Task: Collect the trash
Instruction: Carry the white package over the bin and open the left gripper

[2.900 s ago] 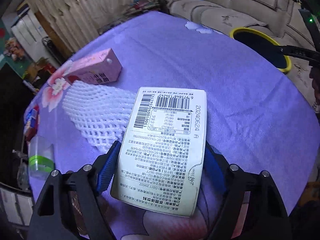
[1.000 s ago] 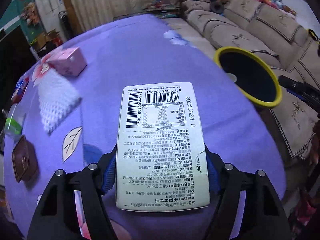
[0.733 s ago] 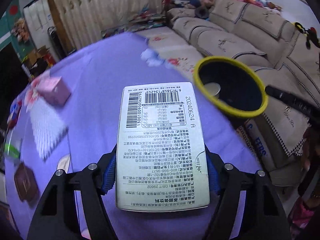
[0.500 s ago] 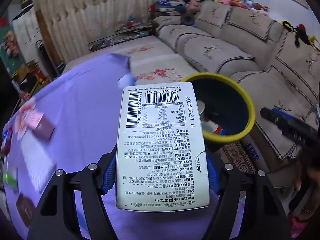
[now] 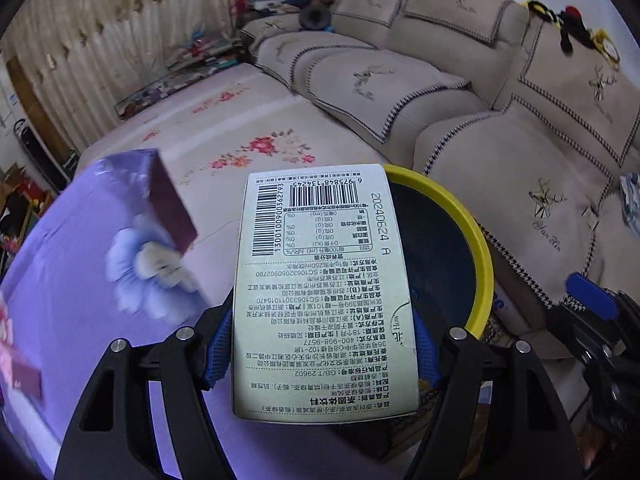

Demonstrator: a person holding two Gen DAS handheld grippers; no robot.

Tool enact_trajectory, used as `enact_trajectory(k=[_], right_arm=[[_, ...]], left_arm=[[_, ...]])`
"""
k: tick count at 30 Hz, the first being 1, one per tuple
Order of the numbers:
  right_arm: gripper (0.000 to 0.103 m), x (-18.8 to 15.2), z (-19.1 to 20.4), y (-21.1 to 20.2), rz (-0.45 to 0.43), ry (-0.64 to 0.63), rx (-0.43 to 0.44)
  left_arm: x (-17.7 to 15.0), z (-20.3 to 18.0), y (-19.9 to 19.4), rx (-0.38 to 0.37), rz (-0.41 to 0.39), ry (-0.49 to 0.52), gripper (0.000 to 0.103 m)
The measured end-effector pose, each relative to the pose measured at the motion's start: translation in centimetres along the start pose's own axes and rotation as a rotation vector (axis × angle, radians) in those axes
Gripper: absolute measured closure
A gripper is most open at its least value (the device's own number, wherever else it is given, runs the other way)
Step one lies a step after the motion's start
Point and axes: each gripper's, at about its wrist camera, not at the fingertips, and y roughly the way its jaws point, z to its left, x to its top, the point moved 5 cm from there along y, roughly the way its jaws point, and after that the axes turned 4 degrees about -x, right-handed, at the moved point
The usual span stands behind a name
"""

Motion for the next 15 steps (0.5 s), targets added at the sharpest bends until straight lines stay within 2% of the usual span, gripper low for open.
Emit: enact_trajectory(k=[3,7,10,15], right_arm=[[0.045,0.0,-0.6,-0.3,-0.003,0.011,-0.014],[0.044,0.0,-1.1,-0.7,-0.009,0.019,-0.029],[0.044,0.0,-1.1,-0.9,-0.011,0.02,-0.033],[0.044,-0.1,0.1,-1.1,-0.009,0.005,-0.021]], left_arm=[[0.9,-1.1,2.3,0.009,0.02,0.022,0.032],[1.7,-1.5,3.2,0.026,0.022,0.026,0.03],[1.7,-1.2,2.5,0.043,-0.009,0.025,0.022],[1.3,-0.2,-0.5,0.058,-0.056,0.014,0.021]])
